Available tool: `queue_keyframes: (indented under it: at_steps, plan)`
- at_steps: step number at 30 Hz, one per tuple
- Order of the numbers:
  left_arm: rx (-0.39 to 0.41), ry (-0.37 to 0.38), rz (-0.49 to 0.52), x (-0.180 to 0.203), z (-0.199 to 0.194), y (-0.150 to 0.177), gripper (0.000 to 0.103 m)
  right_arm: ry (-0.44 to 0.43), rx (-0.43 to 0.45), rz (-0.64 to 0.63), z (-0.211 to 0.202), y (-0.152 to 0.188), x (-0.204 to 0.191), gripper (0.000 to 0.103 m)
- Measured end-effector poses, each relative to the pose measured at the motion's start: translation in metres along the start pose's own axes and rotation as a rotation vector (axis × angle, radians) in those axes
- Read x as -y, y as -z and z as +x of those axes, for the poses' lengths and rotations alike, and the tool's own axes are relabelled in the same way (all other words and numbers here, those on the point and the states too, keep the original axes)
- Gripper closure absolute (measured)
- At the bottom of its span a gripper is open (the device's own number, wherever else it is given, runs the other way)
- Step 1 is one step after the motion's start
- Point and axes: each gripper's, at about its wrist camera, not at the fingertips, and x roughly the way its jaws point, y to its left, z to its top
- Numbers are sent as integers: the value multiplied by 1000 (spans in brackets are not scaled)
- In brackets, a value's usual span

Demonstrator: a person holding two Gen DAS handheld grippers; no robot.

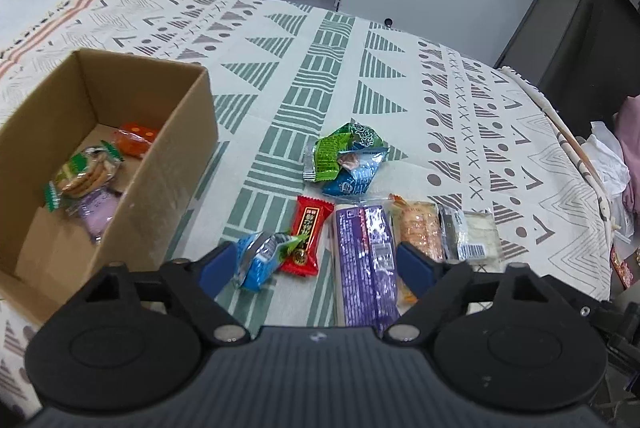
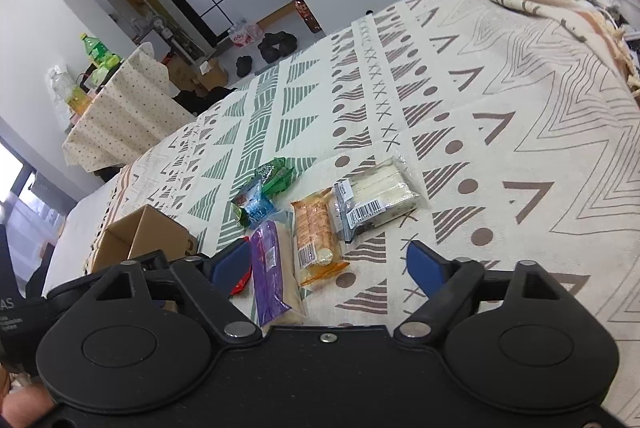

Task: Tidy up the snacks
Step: 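Move both tools down over the remaining snacks beside the box, then grasp the blue-silver candy with the left tool while the right grasps the white packet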

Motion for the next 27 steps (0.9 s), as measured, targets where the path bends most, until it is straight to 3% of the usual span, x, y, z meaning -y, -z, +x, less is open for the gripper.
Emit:
queue_keyframes:
  at_steps: [8,14,17,18,20,21,22,24,27]
  plan:
    - [-35,-49,3,-7,29,-7,36,31,-34,17,23,-4,1,27]
    - [-54,-62,-15,-18,47,-4,37,38,-31,71,44,-10,8,32]
    - [-63,-57,-31,-24,52,-3,44,53,-29,92,54,-11,12,33]
    - [-65,-61,-33,-25,53,-2,51,65,-30,96,57,-11,13,33]
    - [-77,-47,-51,-30,55,-2,52,73,-30,105,63,-12,14,33]
    - [-76,-38,-62,-31,55,-2,62,73,-31,110,66,-12,14,33]
    - [-77,-34,-67,-32,55,-4,64,73,-33,115,70,-12,14,33]
    - [-76,-24,-88,-34,55,-7,75,77,-39,122,76,-12,14,34]
    - [-69,0,-117,-38,54,-13,76,87,-47,127,85,-12,13,37]
